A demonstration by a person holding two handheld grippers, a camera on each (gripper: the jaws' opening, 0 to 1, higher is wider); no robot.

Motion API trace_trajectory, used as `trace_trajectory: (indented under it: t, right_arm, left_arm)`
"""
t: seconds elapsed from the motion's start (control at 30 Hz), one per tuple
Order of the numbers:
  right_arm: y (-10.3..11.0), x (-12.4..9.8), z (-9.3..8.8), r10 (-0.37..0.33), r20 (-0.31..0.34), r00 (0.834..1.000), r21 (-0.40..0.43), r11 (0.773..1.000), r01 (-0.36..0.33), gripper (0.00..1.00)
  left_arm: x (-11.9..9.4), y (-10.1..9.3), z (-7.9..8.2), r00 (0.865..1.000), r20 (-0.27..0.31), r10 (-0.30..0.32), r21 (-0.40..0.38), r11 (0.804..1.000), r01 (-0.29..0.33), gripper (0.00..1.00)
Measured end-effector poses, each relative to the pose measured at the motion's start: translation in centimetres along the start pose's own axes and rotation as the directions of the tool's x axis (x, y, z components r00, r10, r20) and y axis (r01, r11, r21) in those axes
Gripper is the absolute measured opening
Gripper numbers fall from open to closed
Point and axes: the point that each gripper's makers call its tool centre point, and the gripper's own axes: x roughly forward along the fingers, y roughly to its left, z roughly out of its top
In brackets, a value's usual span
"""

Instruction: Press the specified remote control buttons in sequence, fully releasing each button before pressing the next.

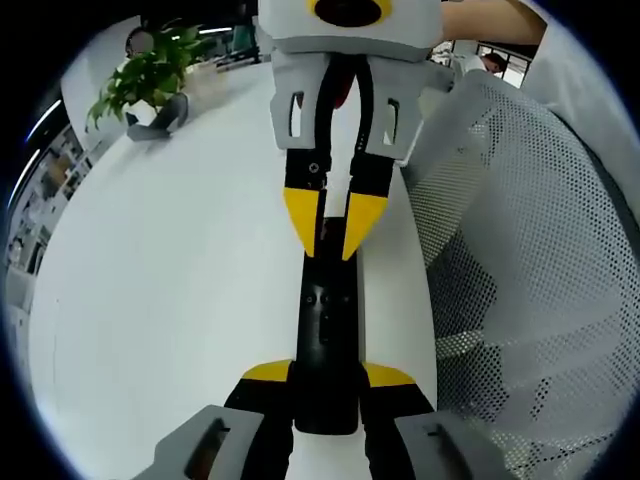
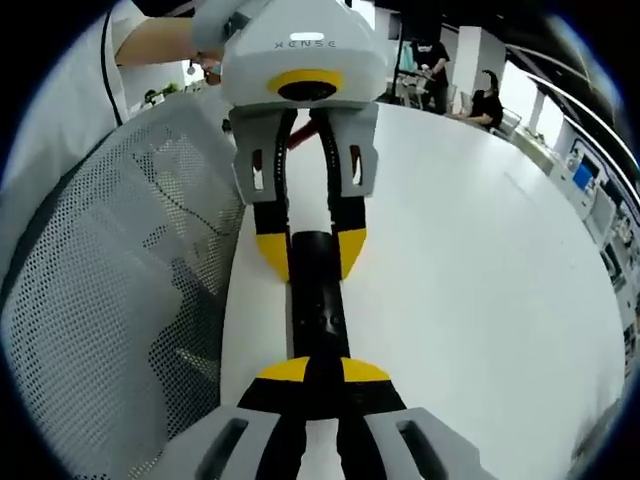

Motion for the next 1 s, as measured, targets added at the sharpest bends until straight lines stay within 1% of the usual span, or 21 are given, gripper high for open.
trace_trajectory:
  t: [0.03, 0.17, 0.3, 0.37, 0.4, 0.43, 0.53, 0.57, 0.63, 0.67, 0.7, 0.73, 0.77, 0.8, 0.83, 0.9, 1.0]
  right_arm:
    - [0.02, 0.03, 0.03, -0.001, -0.004, 1.000, 0.003, 1.000, 0.001, 0.06]
    - [0.16, 0.13, 0.02, -0.006, -0.038, 0.999, -0.040, 0.999, 0.004, 0.06]
    - [0.14, 0.29, 0.03, -0.016, -0.069, 0.998, -0.026, 1.000, 0.014, 0.06]
    - [0.09, 0.34, 0.04, -0.006, -0.099, 0.995, -0.015, 1.000, 0.004, 0.06]
    - [0.10, 0.35, 0.08, 0.000, -0.106, 0.994, -0.026, 1.000, -0.003, 0.06]
    - [0.03, 0.36, 0.09, 0.009, -0.118, 0.993, -0.013, 1.000, -0.011, 0.06]
    - [0.03, 0.31, -0.04, 0.016, -0.123, 0.992, -0.015, 1.000, -0.018, 0.06]
    - [0.04, 0.29, -0.07, 0.016, -0.122, 0.992, -0.016, 1.000, -0.018, 0.06]
    - [-0.03, 0.21, -0.10, 0.015, -0.103, 0.995, 0.002, 1.000, -0.015, 0.06]
    - [-0.05, 0.23, 0.11, 0.015, -0.054, 0.998, 0.030, 0.999, -0.014, 0.06]
    - [-0.07, 0.21, 0.18, 0.013, -0.019, 1.000, 0.007, 1.000, -0.013, 0.06]
    - [-0.03, 0.08, 0.13, -0.002, 0.034, 0.999, -0.006, 1.000, 0.003, 0.06]
    - [-0.06, 0.04, 0.15, -0.014, 0.070, 0.997, 0.005, 1.000, 0.014, 0.06]
    - [0.01, -0.03, 0.13, -0.023, 0.104, 0.994, 0.036, 0.999, 0.020, 0.06]
    - [-0.07, -0.07, 0.15, -0.044, 0.137, 0.990, 0.090, 0.995, 0.032, 0.06]
    - [0.02, -0.03, 0.09, -0.047, 0.137, 0.990, 0.052, 0.998, 0.041, 0.06]
    - [0.05, 0.14, 0.46, -0.046, 0.134, 0.990, 0.031, 0.999, 0.042, 0.06]
  left_arm:
    - [0.00, 0.01, 0.00, 1.000, 0.001, 0.000, 0.000, 1.000, 0.000, 0.25]
    - [0.01, 0.02, 0.02, 1.000, 0.005, -0.001, -0.001, 1.000, 0.001, 0.25]
    - [0.01, 0.01, 0.02, 1.000, 0.004, -0.004, 0.000, 1.000, 0.004, 0.25]
    - [0.03, 0.02, 0.06, 1.000, -0.004, -0.007, 0.000, 1.000, 0.007, 0.25]
    - [0.03, 0.02, 0.06, 1.000, -0.010, -0.007, 0.007, 1.000, 0.007, 0.25]
    - [0.05, 0.02, 0.06, 1.000, -0.015, -0.008, 0.013, 1.000, 0.009, 0.25]
    - [0.04, 0.04, 0.04, 1.000, -0.014, -0.011, 0.016, 1.000, 0.011, 0.25]
    - [0.01, 0.06, 0.01, 1.000, -0.005, -0.012, 0.012, 1.000, 0.012, 0.25]
    - [-0.04, 0.06, -0.04, 1.000, 0.010, -0.012, 0.009, 1.000, 0.012, 0.25]
    - [-0.06, 0.05, -0.05, 1.000, 0.022, -0.011, 0.009, 1.000, 0.011, 0.25]
    - [-0.08, 0.04, -0.07, 1.000, 0.028, -0.010, 0.007, 1.000, 0.009, 0.24]
    - [-0.08, 0.03, -0.04, 0.999, 0.035, -0.007, 0.004, 1.000, 0.007, 0.24]
    - [-0.06, 0.03, 0.00, 0.999, 0.037, -0.006, 0.003, 1.000, 0.006, 0.24]
    - [-0.05, 0.03, 0.02, 0.999, 0.038, -0.004, 0.004, 1.000, 0.004, 0.24]
    - [-0.04, 0.04, 0.03, 0.999, 0.039, -0.002, 0.003, 1.000, 0.002, 0.24]
    - [-0.04, 0.05, 0.03, 0.999, 0.038, -0.002, 0.002, 1.000, 0.001, 0.24]
    - [-0.03, 0.05, 0.02, 0.999, 0.035, -0.002, 0.004, 1.000, 0.002, 0.24]
